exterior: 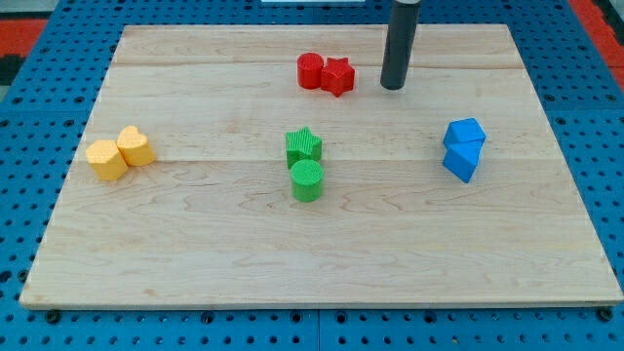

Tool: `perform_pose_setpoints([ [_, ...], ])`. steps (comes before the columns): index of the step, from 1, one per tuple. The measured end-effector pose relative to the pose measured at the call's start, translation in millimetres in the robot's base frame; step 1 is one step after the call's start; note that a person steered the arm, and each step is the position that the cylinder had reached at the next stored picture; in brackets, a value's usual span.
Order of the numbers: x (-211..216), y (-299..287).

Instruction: Move the red circle above the yellow blocks

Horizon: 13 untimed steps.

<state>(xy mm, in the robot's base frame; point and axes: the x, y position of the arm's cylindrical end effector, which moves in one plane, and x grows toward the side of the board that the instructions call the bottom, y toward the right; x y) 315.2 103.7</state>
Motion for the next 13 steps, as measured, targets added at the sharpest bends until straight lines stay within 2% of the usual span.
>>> perform_pose_setpoints([
  [6,-25,-24],
  [8,-39,-76],
  [10,-33,-173],
  [11,-45,-162],
  [13,-8,-201],
])
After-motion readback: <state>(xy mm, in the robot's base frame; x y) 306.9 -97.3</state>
